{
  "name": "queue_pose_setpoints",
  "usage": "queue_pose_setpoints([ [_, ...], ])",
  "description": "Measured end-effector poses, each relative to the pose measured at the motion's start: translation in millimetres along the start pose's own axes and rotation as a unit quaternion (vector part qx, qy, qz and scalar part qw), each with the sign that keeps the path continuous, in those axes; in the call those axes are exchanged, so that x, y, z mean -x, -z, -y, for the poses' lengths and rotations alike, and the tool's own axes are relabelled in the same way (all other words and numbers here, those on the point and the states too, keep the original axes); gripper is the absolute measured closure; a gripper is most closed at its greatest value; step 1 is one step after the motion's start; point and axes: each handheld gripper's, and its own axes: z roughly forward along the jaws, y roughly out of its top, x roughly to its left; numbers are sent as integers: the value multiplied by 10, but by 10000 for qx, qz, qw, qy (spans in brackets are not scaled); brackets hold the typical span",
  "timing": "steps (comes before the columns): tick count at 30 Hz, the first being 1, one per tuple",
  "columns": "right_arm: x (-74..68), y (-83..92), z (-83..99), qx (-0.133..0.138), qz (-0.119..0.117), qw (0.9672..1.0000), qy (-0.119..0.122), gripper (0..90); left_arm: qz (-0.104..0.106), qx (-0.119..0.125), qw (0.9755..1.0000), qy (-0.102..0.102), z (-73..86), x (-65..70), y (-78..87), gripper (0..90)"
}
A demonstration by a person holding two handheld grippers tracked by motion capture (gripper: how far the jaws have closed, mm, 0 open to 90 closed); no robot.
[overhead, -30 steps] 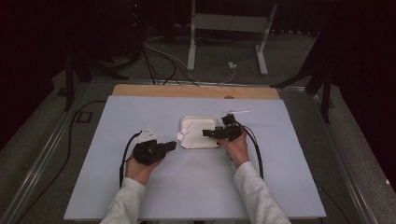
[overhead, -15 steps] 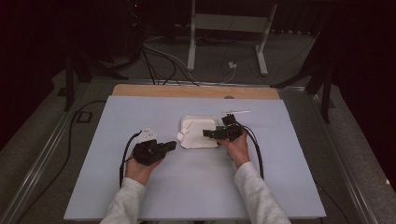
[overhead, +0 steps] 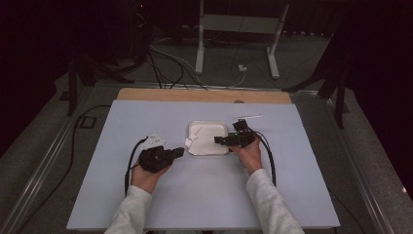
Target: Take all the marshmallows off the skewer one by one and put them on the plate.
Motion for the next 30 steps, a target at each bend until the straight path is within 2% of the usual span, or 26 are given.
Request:
queue_pose_setpoints([
  [2,-7,-1,-3,-18,-45,10000,25,224,3,-4,10000,-3,0,1,-2,900],
  [6,-15,-33,2,-98,-379,9992,-17,227,10,-1,10000,-11,0,6,-5,900],
  [10,-12,-50,13,-177,-186,9996,77,233,3,14,10000,-2,0,3,2,900],
  [13,-40,-39,0,-205,94,9994,247,217,3,10,10000,-5,-1,2,3,900],
  [21,-12,-63,9,-396,212,9986,267,188,6,9,10000,-3,-2,3,1,900],
  [23,-3,-50,11,-326,127,9991,221,188,12,9,10000,4,-2,2,1,900],
  [27,-15,5,-17,-107,-205,9997,108,189,17,12,10000,-8,-3,6,-3,900],
  [30,-59,76,-44,97,-498,9987,30,186,27,22,10000,-6,-4,8,-5,900],
])
